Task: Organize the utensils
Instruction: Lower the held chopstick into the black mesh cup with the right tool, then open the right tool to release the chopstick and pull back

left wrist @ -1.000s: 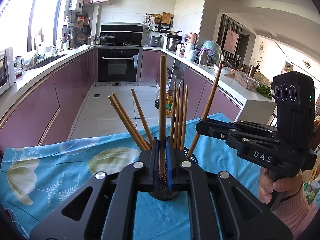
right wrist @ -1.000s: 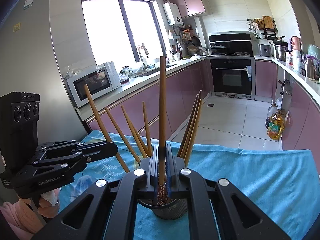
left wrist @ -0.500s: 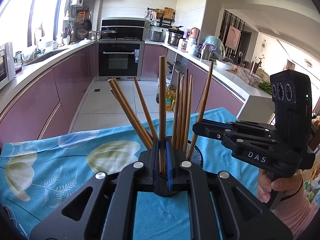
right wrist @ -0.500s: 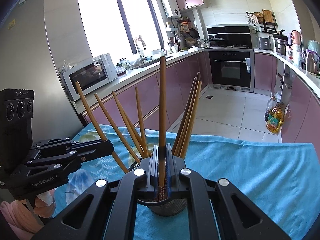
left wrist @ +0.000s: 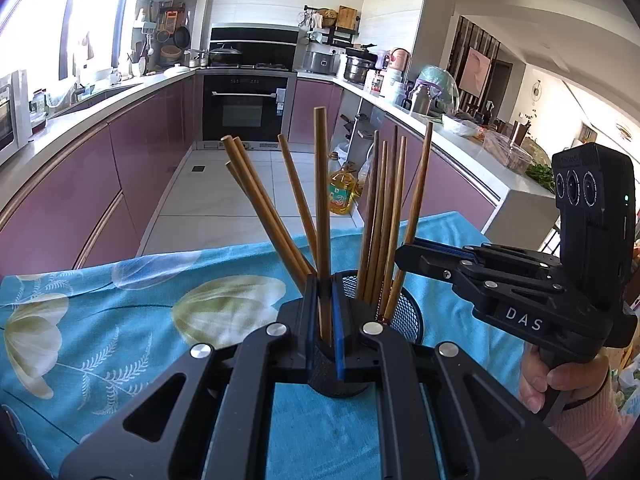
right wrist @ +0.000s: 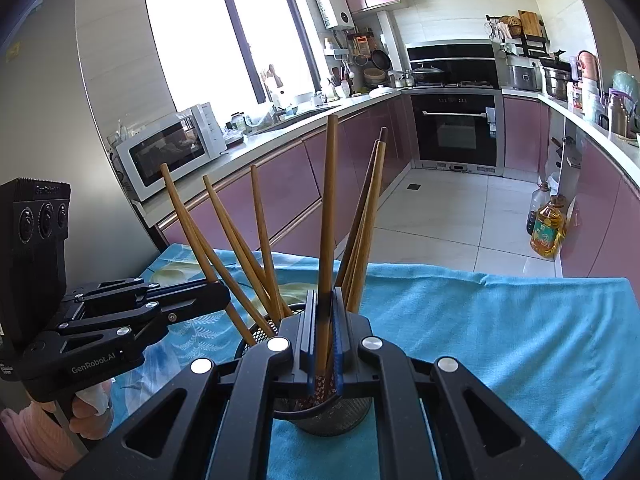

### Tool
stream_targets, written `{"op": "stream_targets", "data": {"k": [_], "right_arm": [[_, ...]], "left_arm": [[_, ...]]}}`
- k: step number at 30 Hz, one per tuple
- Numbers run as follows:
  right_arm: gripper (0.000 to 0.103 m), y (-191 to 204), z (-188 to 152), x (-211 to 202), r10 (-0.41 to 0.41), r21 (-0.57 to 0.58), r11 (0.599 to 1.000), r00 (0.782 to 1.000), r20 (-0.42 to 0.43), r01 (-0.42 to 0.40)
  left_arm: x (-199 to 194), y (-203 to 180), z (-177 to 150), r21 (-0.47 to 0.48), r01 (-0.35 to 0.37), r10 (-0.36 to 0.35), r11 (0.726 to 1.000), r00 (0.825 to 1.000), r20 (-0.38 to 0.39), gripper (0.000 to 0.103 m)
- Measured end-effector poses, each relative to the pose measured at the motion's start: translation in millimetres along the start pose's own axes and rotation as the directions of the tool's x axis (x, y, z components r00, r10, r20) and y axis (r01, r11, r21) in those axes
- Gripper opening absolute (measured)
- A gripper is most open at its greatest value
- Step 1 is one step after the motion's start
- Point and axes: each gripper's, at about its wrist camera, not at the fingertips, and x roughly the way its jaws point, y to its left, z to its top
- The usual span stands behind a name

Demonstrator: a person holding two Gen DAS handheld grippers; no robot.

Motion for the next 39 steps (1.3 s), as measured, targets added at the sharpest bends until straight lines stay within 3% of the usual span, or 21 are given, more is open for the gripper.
{"op": "stream_targets", "data": {"k": [25,30,34,36,39], "right_arm": [[0.007,-4.1,-0.2,10.1,-0.017,0.026,0.999,1.0,-0.003,0.018],[0.008,-4.0,-3.1,10.0,-0.018,0.034,0.999,1.0,-0.003,0.018],[0.023,-1.9,-5.9,6.0,-0.02,0.031,0.999,1.0,0.009,0.02],[0.023,-0.3,-7.9,4.1,-0.024,0.026,0.999,1.0,0.014,0.023],[0.026,2.0,-11.2,0.0,-0.035,0.016,0.999,0.999,0.026,0.035]], "left_arm": [[18.8,11.4,3.6,-0.038,-0.026,0.026,0.999,1.0,0.002,0.01],[17.2,11.6,1.5,-0.033,-0.027,0.028,0.999,1.0,0.012,0.022],[14.0,10.5,-1.6,-0.026,-0.021,0.022,0.999,0.999,0.025,0.032],[11.1,9.9,-4.2,-0.028,-0.026,0.027,0.999,0.999,0.04,0.042],[5.4,9.8,-8.5,-0.031,-0.029,0.03,0.999,0.998,0.06,0.047]]}}
